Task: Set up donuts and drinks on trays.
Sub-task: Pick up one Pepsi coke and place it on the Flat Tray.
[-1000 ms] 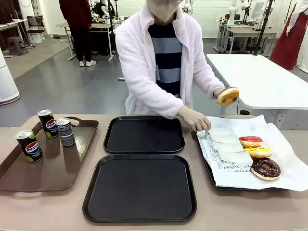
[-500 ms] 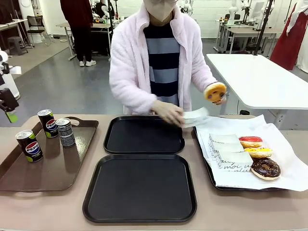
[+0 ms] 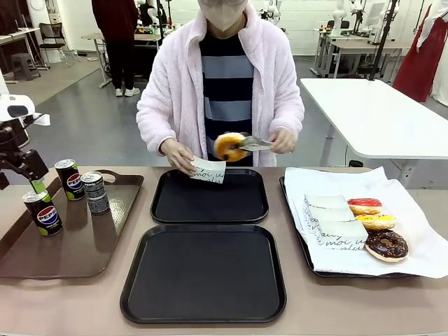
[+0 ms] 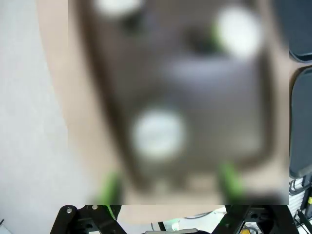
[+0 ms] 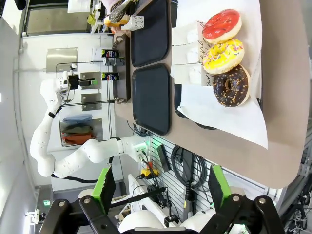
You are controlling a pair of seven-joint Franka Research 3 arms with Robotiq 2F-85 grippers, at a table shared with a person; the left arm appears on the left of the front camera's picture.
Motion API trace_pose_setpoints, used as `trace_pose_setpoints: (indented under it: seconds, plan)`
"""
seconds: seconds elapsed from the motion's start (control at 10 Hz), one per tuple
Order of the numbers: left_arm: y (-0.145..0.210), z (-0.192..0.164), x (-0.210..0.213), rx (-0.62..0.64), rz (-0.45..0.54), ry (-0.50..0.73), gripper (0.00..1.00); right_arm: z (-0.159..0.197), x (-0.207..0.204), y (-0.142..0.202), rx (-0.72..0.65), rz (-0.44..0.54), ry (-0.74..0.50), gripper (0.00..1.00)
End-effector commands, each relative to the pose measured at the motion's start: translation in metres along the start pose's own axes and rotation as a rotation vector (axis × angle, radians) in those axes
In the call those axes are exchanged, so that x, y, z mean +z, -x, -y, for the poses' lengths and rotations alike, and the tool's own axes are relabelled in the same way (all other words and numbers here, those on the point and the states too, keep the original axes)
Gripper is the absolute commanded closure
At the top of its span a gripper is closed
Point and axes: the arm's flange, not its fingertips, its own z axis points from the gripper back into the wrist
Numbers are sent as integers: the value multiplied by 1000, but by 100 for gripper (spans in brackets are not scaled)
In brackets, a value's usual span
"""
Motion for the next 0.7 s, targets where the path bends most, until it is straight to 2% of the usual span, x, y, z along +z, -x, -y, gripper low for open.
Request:
trace_pose_setpoints:
  seconds: [0.0, 0.6]
  plan:
    - [-4, 8, -12, 33, 50, -24, 0, 0, 0, 0, 12, 5, -17, 0]
    - [-17, 3, -44, 52, 15, -7, 0, 0, 0, 0, 12, 5, -17, 0]
